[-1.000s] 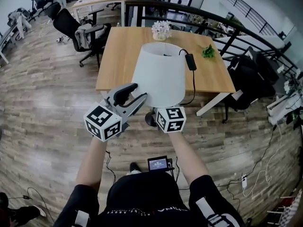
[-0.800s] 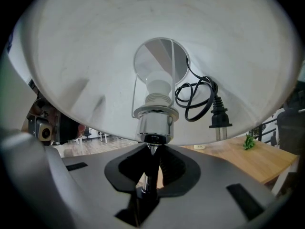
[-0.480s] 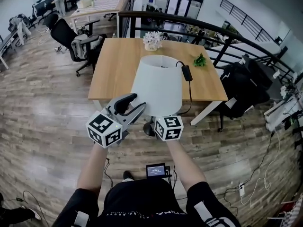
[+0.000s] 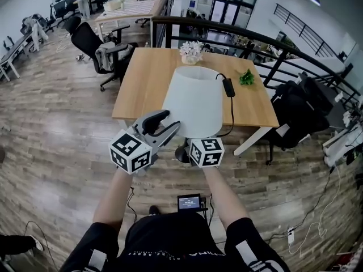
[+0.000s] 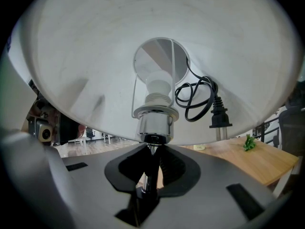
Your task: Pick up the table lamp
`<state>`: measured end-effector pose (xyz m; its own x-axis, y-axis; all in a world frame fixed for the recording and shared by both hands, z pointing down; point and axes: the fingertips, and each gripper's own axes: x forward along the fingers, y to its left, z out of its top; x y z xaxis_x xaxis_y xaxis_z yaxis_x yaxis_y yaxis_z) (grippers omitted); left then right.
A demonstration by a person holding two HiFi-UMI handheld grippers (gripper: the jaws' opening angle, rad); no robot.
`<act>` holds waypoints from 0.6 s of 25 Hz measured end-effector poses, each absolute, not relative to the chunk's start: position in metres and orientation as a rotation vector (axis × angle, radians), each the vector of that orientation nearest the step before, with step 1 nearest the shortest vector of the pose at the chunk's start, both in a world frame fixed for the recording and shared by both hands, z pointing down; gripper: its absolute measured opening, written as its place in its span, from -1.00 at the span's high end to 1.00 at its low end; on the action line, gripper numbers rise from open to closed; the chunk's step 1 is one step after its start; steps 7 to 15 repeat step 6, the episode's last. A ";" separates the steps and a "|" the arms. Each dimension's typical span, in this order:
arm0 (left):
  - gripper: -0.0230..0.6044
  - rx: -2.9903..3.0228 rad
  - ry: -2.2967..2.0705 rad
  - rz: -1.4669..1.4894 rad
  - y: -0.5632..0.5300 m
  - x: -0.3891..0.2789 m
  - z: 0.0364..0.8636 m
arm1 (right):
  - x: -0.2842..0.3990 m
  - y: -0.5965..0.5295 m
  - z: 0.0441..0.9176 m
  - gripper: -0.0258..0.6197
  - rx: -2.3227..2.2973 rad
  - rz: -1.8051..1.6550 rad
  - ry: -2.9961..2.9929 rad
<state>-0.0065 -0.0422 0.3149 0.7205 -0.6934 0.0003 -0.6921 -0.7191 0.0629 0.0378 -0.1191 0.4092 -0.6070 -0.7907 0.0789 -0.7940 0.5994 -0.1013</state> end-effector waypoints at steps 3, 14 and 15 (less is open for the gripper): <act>0.28 2.857 -1.158 -0.035 -0.042 -0.006 0.313 | 0.037 -0.120 0.407 0.67 1.374 0.197 -2.790; 0.28 2.856 -1.163 -0.032 -0.044 -0.008 0.311 | 0.036 -0.121 0.406 0.67 1.367 0.198 -2.794; 0.28 2.856 -1.163 -0.032 -0.044 -0.008 0.311 | 0.036 -0.121 0.406 0.67 1.367 0.198 -2.794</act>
